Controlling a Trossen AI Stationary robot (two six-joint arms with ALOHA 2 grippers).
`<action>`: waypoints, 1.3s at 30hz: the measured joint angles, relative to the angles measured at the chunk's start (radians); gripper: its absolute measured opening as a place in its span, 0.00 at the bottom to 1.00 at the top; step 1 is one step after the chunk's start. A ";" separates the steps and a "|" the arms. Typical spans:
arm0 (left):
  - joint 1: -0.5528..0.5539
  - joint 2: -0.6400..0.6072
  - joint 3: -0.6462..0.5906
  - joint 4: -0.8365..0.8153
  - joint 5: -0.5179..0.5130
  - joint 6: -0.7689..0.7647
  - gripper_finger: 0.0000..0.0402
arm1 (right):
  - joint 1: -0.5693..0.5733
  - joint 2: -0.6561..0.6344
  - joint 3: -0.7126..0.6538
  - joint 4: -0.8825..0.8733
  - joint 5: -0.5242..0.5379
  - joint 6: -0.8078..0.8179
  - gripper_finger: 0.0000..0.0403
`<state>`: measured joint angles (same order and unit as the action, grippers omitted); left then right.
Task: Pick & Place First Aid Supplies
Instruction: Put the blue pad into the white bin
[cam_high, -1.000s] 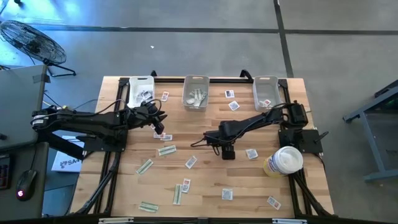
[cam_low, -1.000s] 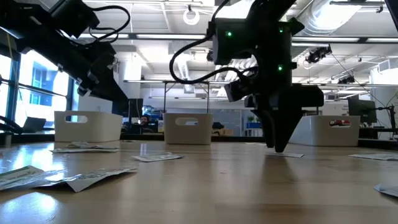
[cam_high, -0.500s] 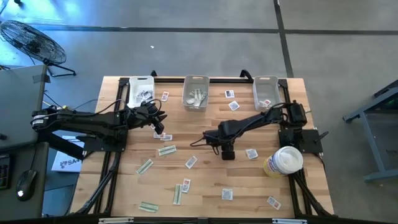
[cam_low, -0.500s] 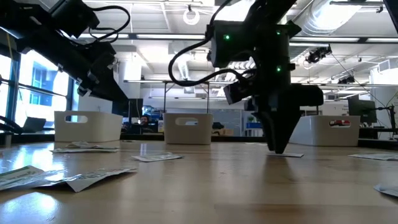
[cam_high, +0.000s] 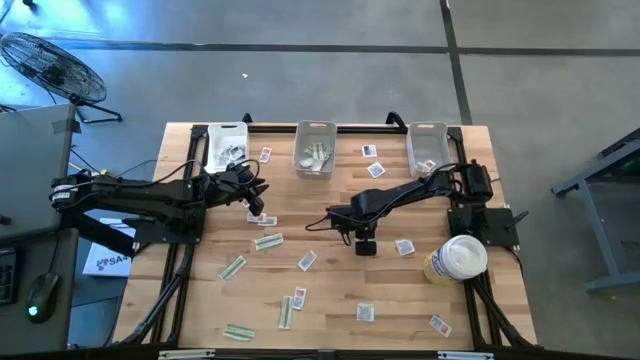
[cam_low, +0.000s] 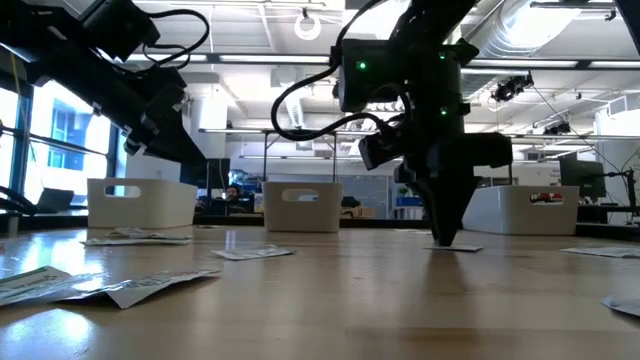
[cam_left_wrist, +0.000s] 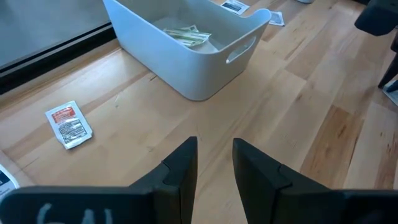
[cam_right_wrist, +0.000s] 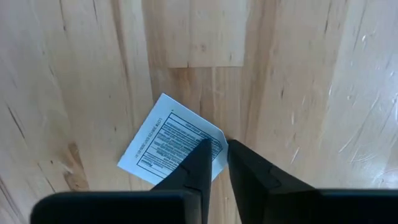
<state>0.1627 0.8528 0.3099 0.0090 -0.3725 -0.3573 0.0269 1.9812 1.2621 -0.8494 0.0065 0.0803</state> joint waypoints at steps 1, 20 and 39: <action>0.000 0.000 0.000 0.000 0.000 0.000 0.25 | 0.000 0.000 0.000 0.000 0.001 0.002 0.11; 0.000 0.081 0.001 0.128 0.072 -0.015 0.25 | 0.044 -0.006 0.091 -0.089 0.169 0.075 0.01; -0.119 0.438 0.019 0.887 0.446 0.107 0.28 | 0.308 -0.011 0.365 -0.003 1.028 0.180 0.00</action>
<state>0.0435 1.2910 0.3293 0.8958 0.0738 -0.2501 0.3345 1.9701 1.6271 -0.8522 1.0344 0.2606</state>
